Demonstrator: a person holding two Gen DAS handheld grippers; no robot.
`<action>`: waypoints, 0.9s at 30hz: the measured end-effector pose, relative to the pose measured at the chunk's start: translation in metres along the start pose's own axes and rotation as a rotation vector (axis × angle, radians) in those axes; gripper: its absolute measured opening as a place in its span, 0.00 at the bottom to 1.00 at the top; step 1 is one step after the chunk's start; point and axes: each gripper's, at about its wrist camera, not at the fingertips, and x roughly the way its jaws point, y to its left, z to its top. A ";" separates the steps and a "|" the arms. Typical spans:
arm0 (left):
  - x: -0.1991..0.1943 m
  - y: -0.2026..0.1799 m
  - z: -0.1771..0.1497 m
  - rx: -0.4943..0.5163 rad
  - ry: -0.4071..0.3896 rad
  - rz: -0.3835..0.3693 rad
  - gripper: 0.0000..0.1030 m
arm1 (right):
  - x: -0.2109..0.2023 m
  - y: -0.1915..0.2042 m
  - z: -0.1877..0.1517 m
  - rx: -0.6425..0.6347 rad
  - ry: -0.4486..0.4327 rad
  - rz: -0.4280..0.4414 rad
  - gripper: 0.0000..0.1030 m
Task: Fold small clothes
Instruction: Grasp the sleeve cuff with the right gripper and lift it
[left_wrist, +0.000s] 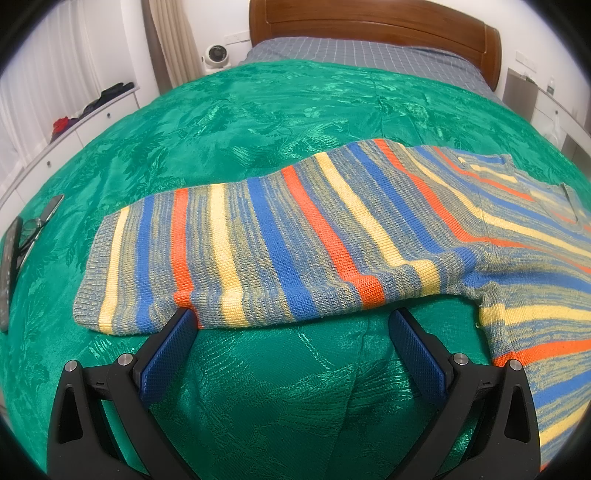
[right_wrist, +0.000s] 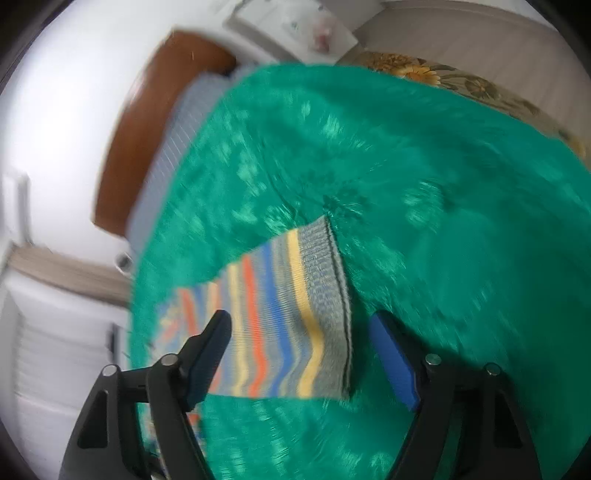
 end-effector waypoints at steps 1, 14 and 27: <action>-0.001 0.000 -0.001 -0.001 0.000 0.000 1.00 | 0.005 0.001 0.002 -0.009 0.007 -0.019 0.74; -0.005 -0.004 -0.006 -0.001 -0.001 -0.001 1.00 | -0.027 0.116 -0.007 -0.225 -0.036 0.107 0.05; -0.004 -0.004 -0.006 -0.001 -0.001 -0.001 1.00 | 0.129 0.382 -0.158 -0.648 0.250 0.259 0.13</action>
